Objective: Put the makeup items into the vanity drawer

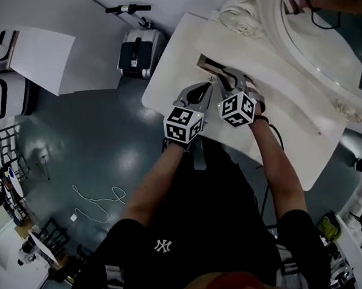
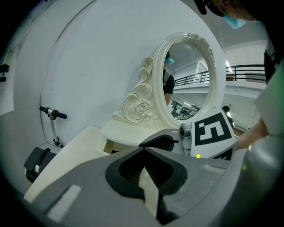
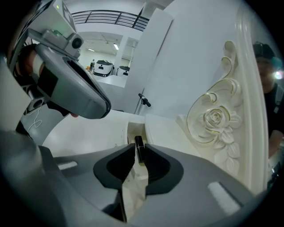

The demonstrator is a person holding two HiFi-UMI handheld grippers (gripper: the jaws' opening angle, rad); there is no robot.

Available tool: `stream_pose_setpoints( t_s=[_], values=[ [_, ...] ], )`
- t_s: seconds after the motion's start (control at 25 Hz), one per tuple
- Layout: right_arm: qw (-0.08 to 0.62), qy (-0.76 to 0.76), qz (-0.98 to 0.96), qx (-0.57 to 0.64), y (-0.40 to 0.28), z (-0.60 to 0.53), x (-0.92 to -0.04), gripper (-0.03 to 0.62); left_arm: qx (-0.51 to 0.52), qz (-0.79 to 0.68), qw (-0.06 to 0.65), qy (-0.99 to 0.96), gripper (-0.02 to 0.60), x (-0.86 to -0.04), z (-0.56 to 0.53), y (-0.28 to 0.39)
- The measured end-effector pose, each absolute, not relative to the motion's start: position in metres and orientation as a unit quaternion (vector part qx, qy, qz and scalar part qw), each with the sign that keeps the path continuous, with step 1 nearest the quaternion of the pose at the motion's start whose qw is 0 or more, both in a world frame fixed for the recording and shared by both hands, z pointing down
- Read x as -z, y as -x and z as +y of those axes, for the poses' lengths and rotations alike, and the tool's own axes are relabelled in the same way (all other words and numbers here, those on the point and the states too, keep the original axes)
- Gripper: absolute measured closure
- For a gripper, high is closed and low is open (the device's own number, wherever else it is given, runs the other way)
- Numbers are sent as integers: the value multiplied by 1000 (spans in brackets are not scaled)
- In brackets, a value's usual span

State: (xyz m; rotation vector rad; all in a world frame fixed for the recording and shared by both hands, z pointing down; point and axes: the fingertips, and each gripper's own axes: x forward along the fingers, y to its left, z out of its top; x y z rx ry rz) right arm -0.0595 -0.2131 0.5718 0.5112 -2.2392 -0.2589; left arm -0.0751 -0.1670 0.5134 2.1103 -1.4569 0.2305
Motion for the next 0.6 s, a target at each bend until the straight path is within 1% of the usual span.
stream_pose_setpoints(
  t_s=[0.24,0.6],
  values=[
    [385,-246,-886,78,29,-202,-561,551,-90,-520,278,-802,581,-511,-169,49],
    [377,-285,-879,60,1,-188,-551,568,-93,-490,271,-823,581,-507,-165,22]
  ],
)
